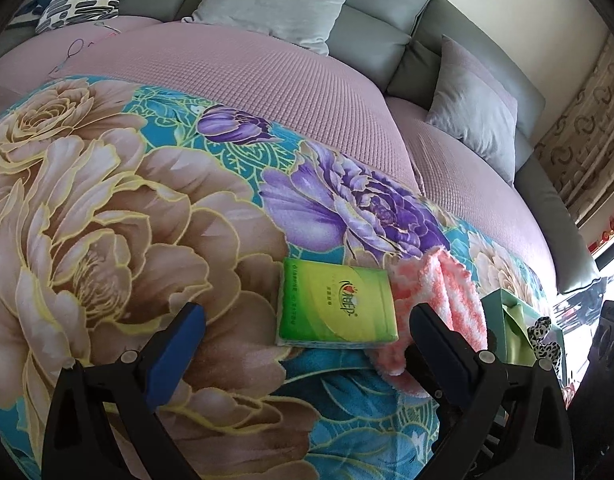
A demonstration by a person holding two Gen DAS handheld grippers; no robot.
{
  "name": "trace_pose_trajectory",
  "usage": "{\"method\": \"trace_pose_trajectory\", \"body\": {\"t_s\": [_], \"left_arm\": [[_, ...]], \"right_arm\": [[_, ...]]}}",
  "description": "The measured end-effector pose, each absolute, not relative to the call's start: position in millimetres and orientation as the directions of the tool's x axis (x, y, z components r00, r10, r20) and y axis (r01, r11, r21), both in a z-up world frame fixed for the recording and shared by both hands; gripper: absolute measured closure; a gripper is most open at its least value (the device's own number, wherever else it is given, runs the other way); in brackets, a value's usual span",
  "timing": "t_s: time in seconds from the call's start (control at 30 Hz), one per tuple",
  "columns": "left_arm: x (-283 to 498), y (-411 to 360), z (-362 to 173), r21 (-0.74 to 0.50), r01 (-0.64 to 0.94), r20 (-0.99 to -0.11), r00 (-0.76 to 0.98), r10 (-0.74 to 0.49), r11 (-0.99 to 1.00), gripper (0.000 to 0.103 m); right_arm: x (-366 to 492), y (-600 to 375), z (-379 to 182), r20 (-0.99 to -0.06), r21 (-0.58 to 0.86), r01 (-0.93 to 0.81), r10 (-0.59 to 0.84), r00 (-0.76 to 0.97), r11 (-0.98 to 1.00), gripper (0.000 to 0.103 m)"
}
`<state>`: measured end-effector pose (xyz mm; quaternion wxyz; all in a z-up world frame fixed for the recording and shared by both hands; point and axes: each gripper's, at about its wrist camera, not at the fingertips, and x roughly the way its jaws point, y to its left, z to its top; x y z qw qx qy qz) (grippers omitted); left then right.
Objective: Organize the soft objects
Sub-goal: 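Grasp the pink-and-white fuzzy cloth with the right gripper, then grasp the green tissue pack with the left gripper while the right gripper holds the cloth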
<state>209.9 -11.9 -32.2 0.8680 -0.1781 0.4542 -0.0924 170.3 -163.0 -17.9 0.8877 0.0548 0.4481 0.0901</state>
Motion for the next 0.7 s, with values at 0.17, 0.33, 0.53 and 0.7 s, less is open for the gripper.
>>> {"method": "trace_pose_trajectory", "body": {"t_s": [0.17, 0.33, 0.53, 0.7], "left_arm": [[211, -16, -35, -0.387, 0.013, -0.757, 0.566, -0.325, 0.922, 0.001], [213, -24, -36, -0.357, 0.021, -0.766, 0.566, -0.306, 0.934, 0.001], [216, -35, -39, -0.278, 0.033, -0.788, 0.563, -0.248, 0.96, 0.001], [217, -43, -43, -0.206, 0.036, -0.805, 0.562, -0.19, 0.978, 0.003]], "right_arm": [[168, -174, -18, -0.787, 0.189, -0.088, 0.204, 0.583, 0.978, 0.064], [166, -186, -15, -0.791, 0.18, -0.057, 0.179, 0.585, 0.982, 0.064], [165, -196, -13, -0.791, 0.19, -0.032, 0.172, 0.587, 0.981, 0.064], [164, -197, -13, -0.792, 0.193, -0.031, 0.174, 0.585, 0.981, 0.064]]}}
